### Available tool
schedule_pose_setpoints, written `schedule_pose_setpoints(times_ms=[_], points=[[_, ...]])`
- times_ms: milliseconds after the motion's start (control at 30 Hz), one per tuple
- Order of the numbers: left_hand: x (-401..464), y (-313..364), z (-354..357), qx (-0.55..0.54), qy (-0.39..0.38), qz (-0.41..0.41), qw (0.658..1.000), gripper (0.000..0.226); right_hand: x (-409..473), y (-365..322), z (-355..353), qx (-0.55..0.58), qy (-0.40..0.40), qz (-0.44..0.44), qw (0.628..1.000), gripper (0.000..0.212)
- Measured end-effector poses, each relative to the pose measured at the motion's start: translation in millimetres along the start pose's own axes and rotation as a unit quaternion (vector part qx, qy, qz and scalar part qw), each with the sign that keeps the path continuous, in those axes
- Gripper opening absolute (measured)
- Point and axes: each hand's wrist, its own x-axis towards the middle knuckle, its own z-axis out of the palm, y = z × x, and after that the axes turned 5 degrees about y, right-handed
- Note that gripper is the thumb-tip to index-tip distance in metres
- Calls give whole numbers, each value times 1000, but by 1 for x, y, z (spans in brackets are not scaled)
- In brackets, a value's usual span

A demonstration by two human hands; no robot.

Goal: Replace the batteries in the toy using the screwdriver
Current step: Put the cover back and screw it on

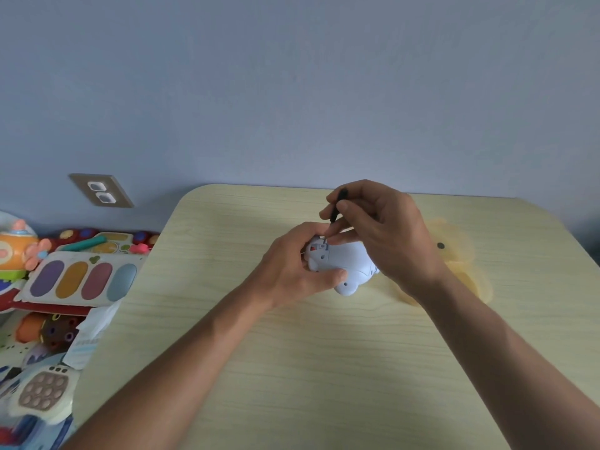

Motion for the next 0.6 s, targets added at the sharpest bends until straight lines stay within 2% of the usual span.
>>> schedule_pose_setpoints(times_ms=[133, 267, 400, 500, 600], points=[[0, 1, 0, 8, 3, 2, 1000, 61, -1, 1, 0, 5, 0, -5, 1000, 18], [1, 1, 0, 20, 7, 10, 1000, 45, -3, 5, 0, -12, -6, -10, 1000, 18], [1, 4, 0, 16, 0, 12, 1000, 40, -3, 3, -3, -6, -15, -10, 1000, 15], [1, 5, 0, 17, -3, 12, 1000, 46, -1, 1, -1, -44, -16, -45, 998, 4], [1, 4, 0, 21, -6, 24, 999, 41, 0, 1, 4, -45, -6, -52, 998, 12]])
